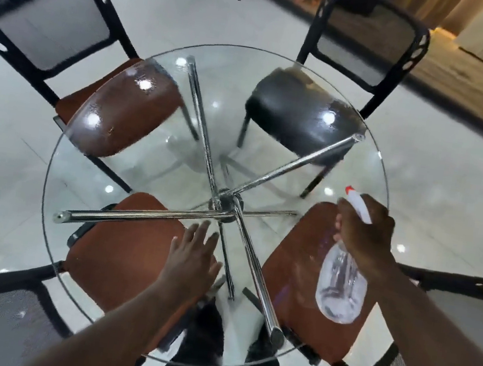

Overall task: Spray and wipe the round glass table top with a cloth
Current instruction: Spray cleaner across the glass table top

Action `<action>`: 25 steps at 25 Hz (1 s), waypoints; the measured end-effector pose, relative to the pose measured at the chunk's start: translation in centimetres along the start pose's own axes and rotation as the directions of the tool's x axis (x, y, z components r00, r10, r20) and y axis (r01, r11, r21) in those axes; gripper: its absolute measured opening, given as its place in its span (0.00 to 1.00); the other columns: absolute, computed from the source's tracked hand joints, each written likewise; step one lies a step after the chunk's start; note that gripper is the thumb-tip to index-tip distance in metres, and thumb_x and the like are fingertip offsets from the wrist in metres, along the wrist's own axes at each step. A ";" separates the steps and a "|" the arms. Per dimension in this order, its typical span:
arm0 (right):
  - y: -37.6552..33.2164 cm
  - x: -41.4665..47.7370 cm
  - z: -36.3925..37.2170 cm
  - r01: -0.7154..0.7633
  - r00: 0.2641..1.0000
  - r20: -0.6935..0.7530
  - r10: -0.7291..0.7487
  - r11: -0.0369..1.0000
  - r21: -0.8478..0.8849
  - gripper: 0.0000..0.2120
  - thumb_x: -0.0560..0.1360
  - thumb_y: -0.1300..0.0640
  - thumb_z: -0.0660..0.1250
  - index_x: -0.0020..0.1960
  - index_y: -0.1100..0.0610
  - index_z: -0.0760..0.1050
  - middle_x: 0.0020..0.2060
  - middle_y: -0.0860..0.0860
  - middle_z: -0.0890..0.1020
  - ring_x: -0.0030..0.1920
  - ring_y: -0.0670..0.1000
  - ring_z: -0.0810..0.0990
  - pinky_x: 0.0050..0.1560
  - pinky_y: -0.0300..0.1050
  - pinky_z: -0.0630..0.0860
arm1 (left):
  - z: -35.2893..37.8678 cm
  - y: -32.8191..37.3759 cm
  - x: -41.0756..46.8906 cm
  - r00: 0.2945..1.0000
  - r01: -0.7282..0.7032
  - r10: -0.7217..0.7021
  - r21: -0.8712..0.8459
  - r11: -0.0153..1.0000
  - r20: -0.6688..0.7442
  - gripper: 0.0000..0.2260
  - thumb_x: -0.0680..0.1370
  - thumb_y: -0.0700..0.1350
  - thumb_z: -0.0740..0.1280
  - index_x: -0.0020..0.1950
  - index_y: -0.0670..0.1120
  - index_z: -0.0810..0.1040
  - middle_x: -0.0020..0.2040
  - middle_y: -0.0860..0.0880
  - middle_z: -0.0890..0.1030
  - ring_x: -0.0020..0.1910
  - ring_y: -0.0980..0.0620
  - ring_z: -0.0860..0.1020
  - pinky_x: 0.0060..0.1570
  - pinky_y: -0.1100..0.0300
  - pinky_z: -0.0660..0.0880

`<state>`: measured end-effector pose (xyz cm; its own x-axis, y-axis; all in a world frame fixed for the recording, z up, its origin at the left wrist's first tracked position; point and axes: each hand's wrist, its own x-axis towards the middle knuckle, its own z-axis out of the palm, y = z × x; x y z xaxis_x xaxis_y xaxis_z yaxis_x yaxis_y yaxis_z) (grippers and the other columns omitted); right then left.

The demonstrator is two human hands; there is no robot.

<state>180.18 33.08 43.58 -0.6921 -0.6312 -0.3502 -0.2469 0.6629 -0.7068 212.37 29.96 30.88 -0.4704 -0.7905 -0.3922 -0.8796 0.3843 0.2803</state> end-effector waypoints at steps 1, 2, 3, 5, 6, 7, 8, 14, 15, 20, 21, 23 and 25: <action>1.9 -0.8 -1.1 -0.016 1.000 0.003 0.016 1.000 -0.003 0.17 0.77 0.38 0.70 0.58 0.49 0.82 0.44 0.53 0.87 0.32 0.48 0.87 0.43 0.55 0.89 | 1.2 1.1 -1.4 1.000 -0.008 0.008 0.006 1.000 0.001 0.32 0.80 0.60 0.66 0.81 0.50 0.64 0.85 0.47 0.54 0.84 0.40 0.54 0.74 0.29 0.64; 4.1 -1.6 -2.3 -0.015 1.000 0.011 0.015 1.000 0.003 0.15 0.79 0.40 0.71 0.59 0.49 0.81 0.46 0.54 0.87 0.32 0.44 0.86 0.37 0.46 0.87 | 2.4 2.3 -2.7 0.999 -0.035 0.036 0.026 0.999 -0.008 0.31 0.80 0.61 0.65 0.80 0.49 0.66 0.85 0.46 0.55 0.83 0.40 0.56 0.72 0.29 0.67; 6.1 -2.4 -3.1 -0.026 0.999 0.022 0.026 0.999 0.019 0.13 0.80 0.43 0.73 0.60 0.49 0.81 0.47 0.54 0.86 0.32 0.41 0.85 0.32 0.37 0.83 | 3.6 3.5 -3.8 0.998 -0.063 0.064 0.055 0.996 -0.014 0.31 0.80 0.61 0.65 0.79 0.49 0.66 0.84 0.46 0.56 0.83 0.39 0.58 0.70 0.29 0.69; 10.0 -4.0 -3.9 -0.072 0.993 0.098 0.066 0.996 0.053 0.17 0.78 0.40 0.74 0.62 0.48 0.81 0.43 0.53 0.84 0.30 0.42 0.84 0.35 0.42 0.85 | 5.7 5.5 -6.0 0.997 -0.071 0.071 0.085 0.994 0.003 0.32 0.80 0.61 0.65 0.80 0.49 0.65 0.85 0.47 0.56 0.83 0.40 0.59 0.70 0.30 0.69; 12.1 -4.8 -4.2 -0.105 0.984 0.150 0.096 0.993 0.058 0.21 0.75 0.35 0.73 0.62 0.46 0.81 0.42 0.53 0.85 0.31 0.46 0.85 0.40 0.53 0.88 | 6.4 6.8 -7.0 0.998 -0.063 0.062 0.088 0.994 0.017 0.32 0.80 0.61 0.65 0.81 0.50 0.64 0.85 0.48 0.55 0.83 0.41 0.58 0.71 0.31 0.69; 14.5 -5.9 -5.0 -0.122 0.976 0.188 0.112 0.991 0.045 0.23 0.74 0.32 0.72 0.61 0.45 0.81 0.40 0.52 0.86 0.32 0.51 0.86 0.43 0.62 0.88 | 6.9 8.6 -8.2 0.998 -0.052 0.048 0.097 0.994 0.042 0.33 0.80 0.62 0.64 0.82 0.51 0.62 0.86 0.49 0.54 0.84 0.41 0.57 0.72 0.32 0.68; 15.5 -6.8 -4.7 -0.089 0.969 0.233 0.081 0.996 0.023 0.21 0.74 0.33 0.72 0.59 0.45 0.81 0.37 0.52 0.86 0.31 0.53 0.86 0.42 0.65 0.87 | 7.0 9.1 -8.6 0.996 -0.036 0.029 0.084 0.996 0.087 0.34 0.80 0.62 0.64 0.83 0.52 0.60 0.86 0.49 0.53 0.84 0.42 0.56 0.73 0.33 0.67; 20.4 -15.3 -10.2 0.168 0.968 0.176 -0.177 0.984 0.064 0.09 0.76 0.46 0.77 0.48 0.46 0.78 0.36 0.46 0.83 0.32 0.52 0.84 0.39 0.58 0.84 | 5.1 14.4 -11.3 0.984 -0.156 0.150 0.062 0.986 0.102 0.31 0.79 0.62 0.63 0.79 0.52 0.66 0.81 0.49 0.64 0.77 0.42 0.67 0.69 0.44 0.73; 21.3 -16.6 -11.5 0.178 0.972 0.142 -0.189 0.980 0.086 0.09 0.77 0.51 0.78 0.48 0.48 0.78 0.37 0.47 0.83 0.31 0.51 0.84 0.39 0.57 0.84 | 4.7 15.5 -11.2 0.979 -0.192 0.188 0.038 0.981 0.079 0.29 0.78 0.62 0.62 0.76 0.51 0.71 0.77 0.48 0.70 0.73 0.42 0.72 0.67 0.45 0.75; 22.9 -21.0 -19.9 0.262 0.960 -0.133 -0.245 0.956 0.132 0.11 0.76 0.58 0.79 0.43 0.51 0.78 0.37 0.44 0.86 0.34 0.46 0.85 0.41 0.44 0.80 | 2.1 25.0 -9.7 0.909 -0.416 0.416 -0.035 0.909 -0.013 0.24 0.77 0.61 0.66 0.67 0.46 0.79 0.62 0.44 0.82 0.60 0.41 0.81 0.58 0.46 0.80; 23.2 -21.5 -22.7 0.266 0.955 -0.181 -0.236 0.950 0.162 0.09 0.76 0.58 0.79 0.43 0.51 0.79 0.38 0.46 0.86 0.35 0.47 0.86 0.41 0.45 0.81 | 1.0 28.1 -10.0 0.886 -0.464 0.462 -0.040 0.885 -0.041 0.24 0.77 0.61 0.67 0.67 0.47 0.79 0.62 0.45 0.83 0.60 0.42 0.82 0.58 0.46 0.81; 24.9 -22.6 -29.4 0.251 0.958 -0.218 -0.187 0.913 0.320 0.08 0.73 0.54 0.82 0.46 0.52 0.83 0.42 0.52 0.89 0.39 0.54 0.88 0.41 0.47 0.84 | -1.3 35.1 -11.1 0.830 -0.557 0.554 -0.048 0.829 -0.072 0.25 0.77 0.63 0.66 0.68 0.50 0.79 0.64 0.48 0.83 0.62 0.45 0.82 0.61 0.49 0.80; 26.0 -22.6 -36.7 0.266 0.961 -0.224 -0.163 0.773 0.576 0.18 0.69 0.50 0.85 0.53 0.56 0.86 0.50 0.64 0.88 0.48 0.63 0.89 0.43 0.51 0.86 | -3.5 41.9 -11.2 0.768 -0.638 0.629 -0.060 0.768 -0.119 0.20 0.78 0.58 0.70 0.68 0.52 0.80 0.64 0.50 0.84 0.63 0.49 0.82 0.64 0.53 0.78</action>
<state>164.53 79.38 55.61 -0.7768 -0.6242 -0.0830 0.0161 0.1122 -0.9936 180.99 53.27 50.07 -0.9062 -0.4224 -0.0212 -0.3713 0.7706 0.5180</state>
